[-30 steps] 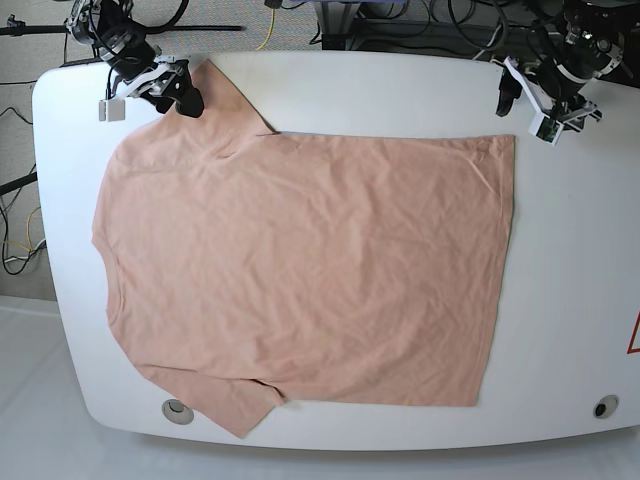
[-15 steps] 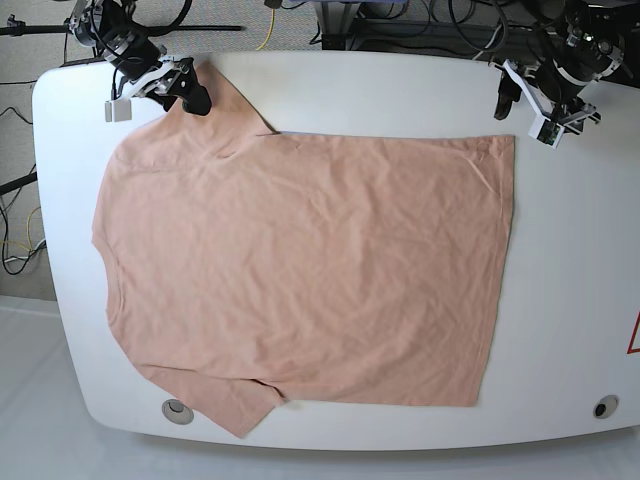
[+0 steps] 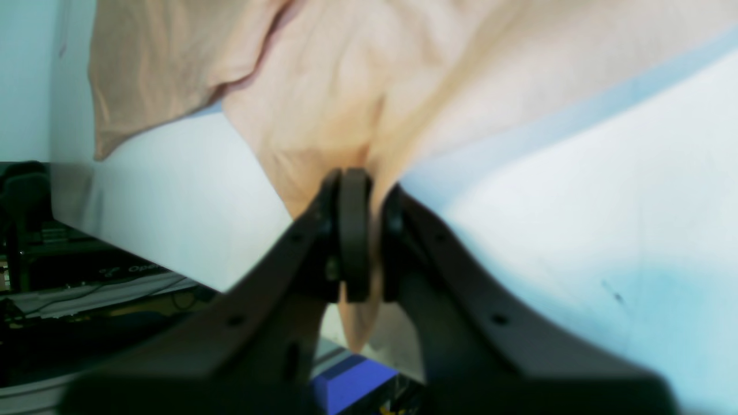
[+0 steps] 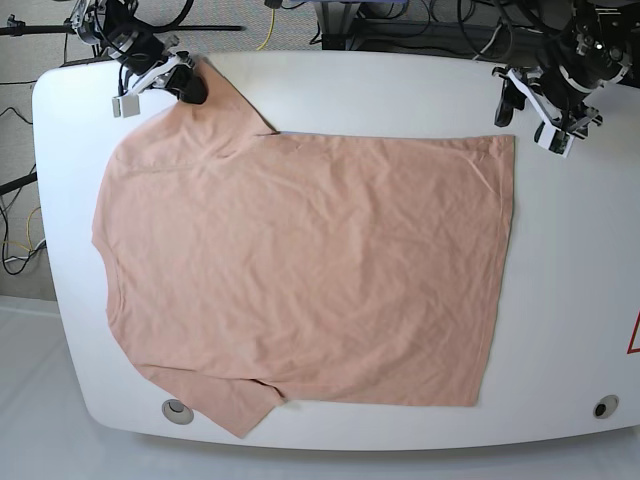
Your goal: Fold the T-shirt properly
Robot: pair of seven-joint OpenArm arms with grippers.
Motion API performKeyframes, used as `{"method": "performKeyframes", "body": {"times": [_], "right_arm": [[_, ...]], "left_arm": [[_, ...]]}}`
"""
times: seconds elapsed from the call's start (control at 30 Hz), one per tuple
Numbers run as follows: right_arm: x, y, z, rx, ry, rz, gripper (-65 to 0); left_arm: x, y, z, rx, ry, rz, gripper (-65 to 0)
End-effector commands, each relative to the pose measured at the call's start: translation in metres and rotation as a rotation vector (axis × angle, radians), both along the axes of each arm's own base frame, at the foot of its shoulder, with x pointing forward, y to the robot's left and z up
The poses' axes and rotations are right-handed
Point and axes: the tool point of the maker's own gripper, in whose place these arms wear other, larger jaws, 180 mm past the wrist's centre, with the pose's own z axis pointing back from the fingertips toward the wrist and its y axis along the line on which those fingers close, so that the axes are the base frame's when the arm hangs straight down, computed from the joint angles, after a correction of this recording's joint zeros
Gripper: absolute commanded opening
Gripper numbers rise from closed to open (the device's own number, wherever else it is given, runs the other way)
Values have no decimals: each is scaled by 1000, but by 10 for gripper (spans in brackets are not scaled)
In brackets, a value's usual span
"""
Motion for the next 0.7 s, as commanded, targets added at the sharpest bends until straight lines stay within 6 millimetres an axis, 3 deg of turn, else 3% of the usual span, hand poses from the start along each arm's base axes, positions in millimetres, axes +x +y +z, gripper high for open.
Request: {"method": "performKeyframes", "body": {"times": [0.0,0.3,0.67], "right_arm": [[-9,-4,-5,-34,45,31,-650],[-8,-4,-3,-39,45,41,-650],[-9,-3,-4,-29,47,34,-650]], "left_arm": [[6,9,11,-21,-37,35,-251],[11,24,20,-118,-71,123,-265],[12,45,8,-246,-42,249,-272]]}}
